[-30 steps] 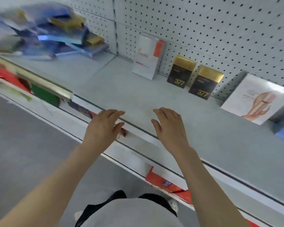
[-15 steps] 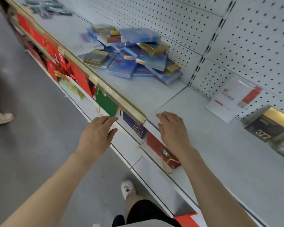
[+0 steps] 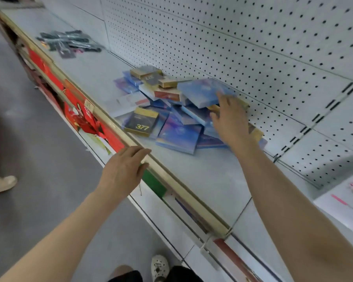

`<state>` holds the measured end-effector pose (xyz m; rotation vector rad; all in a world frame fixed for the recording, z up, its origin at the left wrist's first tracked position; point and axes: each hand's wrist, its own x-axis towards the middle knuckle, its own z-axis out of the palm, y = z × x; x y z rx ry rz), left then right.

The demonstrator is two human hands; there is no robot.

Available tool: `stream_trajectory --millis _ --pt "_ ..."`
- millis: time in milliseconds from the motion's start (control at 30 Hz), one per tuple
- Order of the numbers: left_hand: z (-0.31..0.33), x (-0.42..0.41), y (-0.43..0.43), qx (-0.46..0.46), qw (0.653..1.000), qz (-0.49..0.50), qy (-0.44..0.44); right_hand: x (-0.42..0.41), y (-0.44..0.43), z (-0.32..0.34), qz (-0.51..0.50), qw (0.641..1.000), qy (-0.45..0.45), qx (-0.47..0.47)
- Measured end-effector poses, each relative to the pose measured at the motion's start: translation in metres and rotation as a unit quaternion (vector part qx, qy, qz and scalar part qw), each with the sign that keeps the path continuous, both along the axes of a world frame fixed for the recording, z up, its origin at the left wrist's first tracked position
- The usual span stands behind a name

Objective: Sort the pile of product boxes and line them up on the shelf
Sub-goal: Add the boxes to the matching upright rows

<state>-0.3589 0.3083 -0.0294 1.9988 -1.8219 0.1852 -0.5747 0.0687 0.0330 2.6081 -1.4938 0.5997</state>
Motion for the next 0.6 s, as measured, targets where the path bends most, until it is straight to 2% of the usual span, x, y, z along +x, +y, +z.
stream_trajectory --millis 200,367,433,533,600 --pt "0.005 0.058 -0.067 0.012 0.998 -0.063 0.008 0.041 -0.051 -0.003 -0.045 0.992 0.104 0.048" --pt "0.013 0.093 -0.128 0.042 0.989 -0.141 0.026 0.018 -0.019 -0.013 -0.125 0.990 -0.019 0.065" --pt "0.018 0.103 -0.155 0.054 0.984 -0.164 0.035 0.006 -0.006 -0.013 -0.166 0.979 -0.066 0.094" --pt "0.025 0.107 -0.195 0.044 0.979 -0.194 0.045 -0.004 0.007 -0.011 -0.193 0.971 -0.080 0.117" --pt "0.030 0.101 -0.216 0.058 0.975 -0.207 0.057 -0.006 0.005 -0.011 -0.225 0.950 -0.158 0.149"
